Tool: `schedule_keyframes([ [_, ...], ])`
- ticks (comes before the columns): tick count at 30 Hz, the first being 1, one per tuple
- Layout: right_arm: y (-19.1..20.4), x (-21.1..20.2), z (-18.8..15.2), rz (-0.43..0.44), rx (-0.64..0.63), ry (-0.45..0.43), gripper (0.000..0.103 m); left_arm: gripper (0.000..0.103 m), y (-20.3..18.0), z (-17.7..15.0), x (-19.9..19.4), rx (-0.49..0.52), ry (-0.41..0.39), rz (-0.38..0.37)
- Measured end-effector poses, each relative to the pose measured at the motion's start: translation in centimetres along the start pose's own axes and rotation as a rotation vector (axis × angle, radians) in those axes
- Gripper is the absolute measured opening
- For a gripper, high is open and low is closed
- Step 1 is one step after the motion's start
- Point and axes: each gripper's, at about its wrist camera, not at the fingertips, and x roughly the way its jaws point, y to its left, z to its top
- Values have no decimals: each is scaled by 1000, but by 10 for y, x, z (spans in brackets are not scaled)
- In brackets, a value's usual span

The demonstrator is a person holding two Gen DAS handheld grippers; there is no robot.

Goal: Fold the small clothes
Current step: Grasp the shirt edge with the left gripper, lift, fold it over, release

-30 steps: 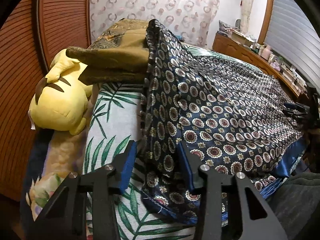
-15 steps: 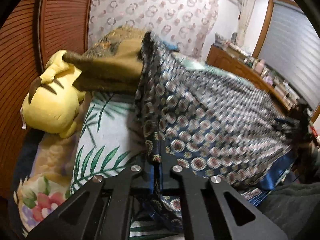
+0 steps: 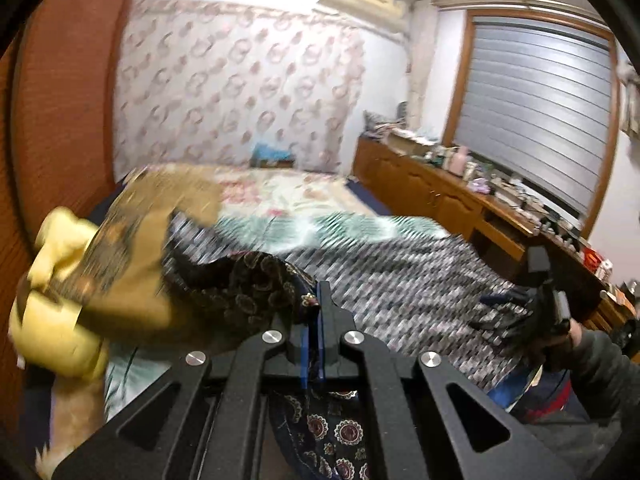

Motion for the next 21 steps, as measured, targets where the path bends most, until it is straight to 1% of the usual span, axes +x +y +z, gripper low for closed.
schedule_keyframes([
  [2,-2,-1,1,-2,-2,13,80,3,-14,16,9,26,-16,-29],
  [4,-6,-7,1,-31,16,8,80,3,-24,26,18,40,-22,-53],
  [9,-17,-42,1,-74,72,-71,80,3,-56,48,36,93,-30,-118],
  [15,-20,-77,0,-143,85,-138,80,3,-94,71,48,155,-33,-199],
  [18,-19,-90,-2,-149,100,-169,80,3,-116,81,55,186,-30,-242],
  [21,-22,-96,-7,-150,113,-186,80,3,-133,84,66,202,-4,-274],
])
